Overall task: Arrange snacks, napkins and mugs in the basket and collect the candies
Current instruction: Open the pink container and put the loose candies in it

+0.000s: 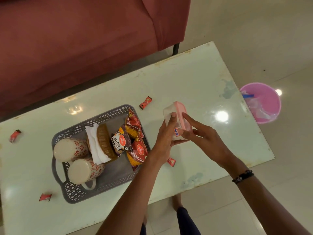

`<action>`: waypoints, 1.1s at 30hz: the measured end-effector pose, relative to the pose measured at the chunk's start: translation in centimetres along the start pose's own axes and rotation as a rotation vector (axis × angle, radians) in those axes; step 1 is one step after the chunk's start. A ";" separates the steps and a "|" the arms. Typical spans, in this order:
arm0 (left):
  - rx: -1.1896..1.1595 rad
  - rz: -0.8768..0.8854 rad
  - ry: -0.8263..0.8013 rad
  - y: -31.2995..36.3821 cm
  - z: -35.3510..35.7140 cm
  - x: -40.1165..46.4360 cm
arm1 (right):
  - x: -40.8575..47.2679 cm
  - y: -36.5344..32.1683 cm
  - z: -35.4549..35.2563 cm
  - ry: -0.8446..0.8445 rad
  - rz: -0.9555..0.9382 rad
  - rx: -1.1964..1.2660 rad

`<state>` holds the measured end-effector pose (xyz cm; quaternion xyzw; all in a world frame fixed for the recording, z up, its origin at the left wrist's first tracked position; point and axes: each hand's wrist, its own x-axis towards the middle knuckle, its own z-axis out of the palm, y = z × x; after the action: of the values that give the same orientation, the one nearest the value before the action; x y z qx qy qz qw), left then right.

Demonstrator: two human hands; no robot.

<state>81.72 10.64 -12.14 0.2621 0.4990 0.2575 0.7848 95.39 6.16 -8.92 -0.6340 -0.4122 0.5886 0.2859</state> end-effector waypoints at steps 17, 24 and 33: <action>0.214 -0.142 0.052 0.3 -0.2 1.3 | -0.4 1.6 -0.9 -0.090 0.087 0.301; 0.157 -0.157 0.132 -0.6 -0.5 1.7 | -0.5 2.7 -0.9 -0.067 0.129 0.350; -0.101 -0.142 -0.003 -1.1 -0.5 2.6 | 0.6 2.2 -3.1 -0.154 0.126 0.442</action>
<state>82.35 11.64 -14.72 0.1865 0.5014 0.2259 0.8141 98.87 5.93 -10.65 -0.5340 -0.2535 0.7277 0.3480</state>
